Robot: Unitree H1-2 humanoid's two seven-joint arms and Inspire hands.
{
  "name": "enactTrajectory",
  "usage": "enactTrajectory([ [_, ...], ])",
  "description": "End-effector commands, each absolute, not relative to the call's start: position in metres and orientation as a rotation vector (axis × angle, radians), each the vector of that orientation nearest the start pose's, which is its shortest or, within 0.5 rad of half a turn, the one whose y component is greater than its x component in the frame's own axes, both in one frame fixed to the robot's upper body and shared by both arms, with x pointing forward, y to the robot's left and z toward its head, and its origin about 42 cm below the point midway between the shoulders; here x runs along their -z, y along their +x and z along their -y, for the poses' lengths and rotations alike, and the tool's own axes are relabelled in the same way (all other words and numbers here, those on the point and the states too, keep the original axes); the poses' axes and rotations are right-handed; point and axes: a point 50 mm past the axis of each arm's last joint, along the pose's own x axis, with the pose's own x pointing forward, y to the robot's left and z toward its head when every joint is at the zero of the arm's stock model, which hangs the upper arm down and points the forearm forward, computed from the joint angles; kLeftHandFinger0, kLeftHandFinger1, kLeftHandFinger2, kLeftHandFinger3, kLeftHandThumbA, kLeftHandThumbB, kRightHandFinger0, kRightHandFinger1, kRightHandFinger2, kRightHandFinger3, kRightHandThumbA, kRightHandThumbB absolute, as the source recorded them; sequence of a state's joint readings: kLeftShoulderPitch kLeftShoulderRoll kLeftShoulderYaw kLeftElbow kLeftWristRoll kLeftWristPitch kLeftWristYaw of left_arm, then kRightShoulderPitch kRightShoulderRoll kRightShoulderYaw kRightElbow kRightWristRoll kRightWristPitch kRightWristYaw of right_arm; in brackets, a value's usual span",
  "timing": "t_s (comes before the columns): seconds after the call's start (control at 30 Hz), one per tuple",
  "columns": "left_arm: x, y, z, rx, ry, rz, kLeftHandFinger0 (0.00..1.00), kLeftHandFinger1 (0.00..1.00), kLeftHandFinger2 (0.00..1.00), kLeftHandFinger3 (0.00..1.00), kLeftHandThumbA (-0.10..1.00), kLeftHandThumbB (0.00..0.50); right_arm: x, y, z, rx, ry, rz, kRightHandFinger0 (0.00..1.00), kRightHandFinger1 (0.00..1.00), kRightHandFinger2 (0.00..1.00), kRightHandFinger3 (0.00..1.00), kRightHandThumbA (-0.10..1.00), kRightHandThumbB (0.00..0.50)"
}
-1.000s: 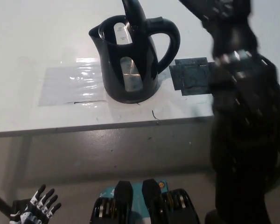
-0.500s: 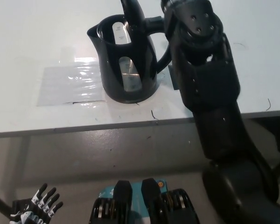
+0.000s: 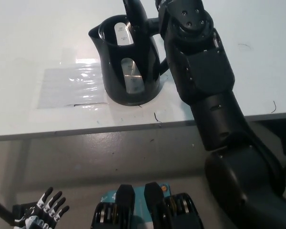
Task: The robot uses its right hand to push down on the lid of a kettle kept in the middle of the desk to close it
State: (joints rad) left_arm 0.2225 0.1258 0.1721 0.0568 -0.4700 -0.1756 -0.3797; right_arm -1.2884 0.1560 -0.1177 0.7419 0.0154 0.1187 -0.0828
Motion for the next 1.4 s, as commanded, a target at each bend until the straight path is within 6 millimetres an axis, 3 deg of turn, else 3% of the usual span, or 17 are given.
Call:
enactTrajectory([
  [0.0, -0.063, 0.192, -0.303, 0.094, -0.294, 0.082, 1.0, 1.0, 1.0, 1.0, 1.0, 0.5, -0.474, 0.533, 0.001, -0.297, 0.157, 0.469, 1.0, 1.0, 1.0, 1.0, 0.46, 0.174],
  [0.13, -0.063, 0.194, -0.302, 0.118, -0.287, 0.085, 1.0, 1.0, 1.0, 1.0, 1.0, 0.5, -0.454, 0.537, -0.002, -0.29, 0.211, 0.419, 1.0, 1.0, 1.0, 1.0, 0.46, 0.164],
  [0.2, -0.062, 0.196, -0.299, 0.124, -0.292, 0.086, 1.0, 1.0, 1.0, 1.0, 1.0, 0.5, -0.455, 0.537, 0.001, -0.286, 0.207, 0.424, 1.0, 1.0, 1.0, 1.0, 0.46, 0.165],
  [0.47, -0.061, 0.195, -0.291, 0.125, -0.312, 0.083, 1.0, 1.0, 1.0, 1.0, 1.0, 0.5, -0.409, 0.541, -0.03, -0.298, 0.283, 0.306, 1.0, 1.0, 1.0, 1.0, 0.44, 0.182],
  [0.63, -0.06, 0.198, -0.287, 0.138, -0.311, 0.08, 1.0, 1.0, 1.0, 1.0, 1.0, 0.5, -0.388, 0.54, -0.039, -0.3, 0.332, 0.266, 1.0, 1.0, 1.0, 1.0, 0.37, 0.167],
  [0.9, -0.065, 0.199, -0.281, 0.159, -0.302, 0.092, 1.0, 1.0, 1.0, 1.0, 1.0, 0.5, -0.354, 0.533, -0.059, -0.308, 0.315, 0.164, 1.0, 1.0, 1.0, 1.0, 0.37, 0.173],
  [0.97, -0.066, 0.201, -0.281, 0.164, -0.302, 0.094, 1.0, 1.0, 1.0, 1.0, 1.0, 0.5, -0.328, 0.528, -0.062, -0.293, 0.346, 0.108, 1.0, 1.0, 1.0, 1.0, 0.35, 0.183],
  [1.17, -0.07, 0.204, -0.281, 0.181, -0.286, 0.109, 1.0, 1.0, 1.0, 1.0, 1.0, 0.5, -0.298, 0.522, -0.062, -0.298, 0.339, 0.048, 1.0, 1.0, 1.0, 1.0, 0.36, 0.179],
  [1.37, -0.072, 0.207, -0.281, 0.195, -0.285, 0.117, 1.0, 1.0, 1.0, 1.0, 1.0, 0.5, -0.292, 0.522, -0.06, -0.288, 0.226, 0.034, 1.0, 1.0, 1.0, 1.0, 0.38, 0.21],
])
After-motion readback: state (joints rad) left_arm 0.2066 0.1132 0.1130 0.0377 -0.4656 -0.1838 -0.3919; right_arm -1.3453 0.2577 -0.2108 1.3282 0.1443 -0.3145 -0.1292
